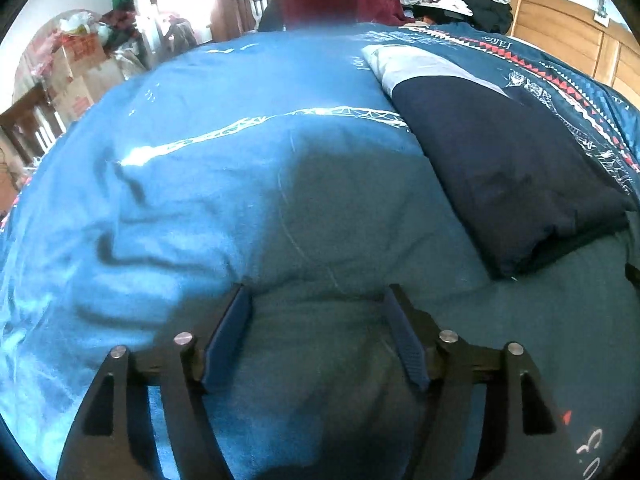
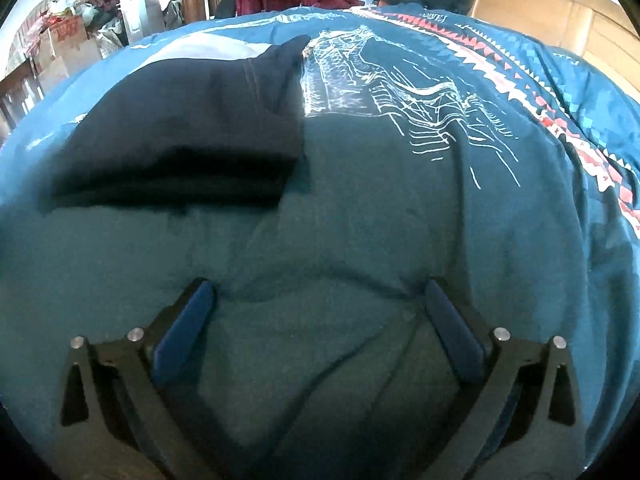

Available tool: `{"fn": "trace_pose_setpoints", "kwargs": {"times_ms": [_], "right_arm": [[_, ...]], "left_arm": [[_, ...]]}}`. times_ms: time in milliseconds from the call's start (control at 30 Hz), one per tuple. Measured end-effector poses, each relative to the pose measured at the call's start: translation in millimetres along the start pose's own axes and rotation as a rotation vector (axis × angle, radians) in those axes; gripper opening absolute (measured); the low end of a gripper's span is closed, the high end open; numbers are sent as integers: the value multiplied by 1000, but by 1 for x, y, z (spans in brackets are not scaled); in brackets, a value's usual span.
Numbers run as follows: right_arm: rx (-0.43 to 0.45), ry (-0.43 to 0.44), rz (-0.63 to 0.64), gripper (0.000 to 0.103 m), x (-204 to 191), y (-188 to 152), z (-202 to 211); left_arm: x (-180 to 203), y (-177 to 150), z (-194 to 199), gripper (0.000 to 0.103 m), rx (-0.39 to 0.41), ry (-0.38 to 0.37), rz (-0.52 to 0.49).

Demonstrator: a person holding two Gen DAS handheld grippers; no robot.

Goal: Fold large clothes

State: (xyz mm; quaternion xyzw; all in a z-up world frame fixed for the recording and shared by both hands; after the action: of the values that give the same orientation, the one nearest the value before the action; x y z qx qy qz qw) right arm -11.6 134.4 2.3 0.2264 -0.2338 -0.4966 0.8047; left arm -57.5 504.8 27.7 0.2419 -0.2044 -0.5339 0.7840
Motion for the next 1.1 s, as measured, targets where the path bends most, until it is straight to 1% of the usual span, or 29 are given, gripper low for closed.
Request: {"fn": "trace_pose_setpoints", "kwargs": {"times_ms": [200, 533, 1100], "right_arm": [[4, 5, -4, 103, 0, -1, -1], [5, 10, -8, 103, 1, 0, -2], [5, 12, -9, 103, 2, 0, -2]], "left_arm": [[-1, 1, -2, 79, 4, 18, 3], [-3, 2, -4, 83, 7, 32, -2], [-3, 3, -6, 85, 7, 43, -9]]}}
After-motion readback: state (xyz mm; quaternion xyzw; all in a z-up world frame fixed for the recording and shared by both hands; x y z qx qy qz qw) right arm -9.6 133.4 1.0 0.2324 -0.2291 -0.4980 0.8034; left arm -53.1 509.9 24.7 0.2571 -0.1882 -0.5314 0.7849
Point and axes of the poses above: each gripper's, at about its wrist camera, not at the fingertips, and z roughly against the way its jaws point, x to its right, y to its top, the point moved 7 cm from there along -z, roughly the way its jaws point, and after that the axes turned 9 degrees about z, right-handed, at the moved point
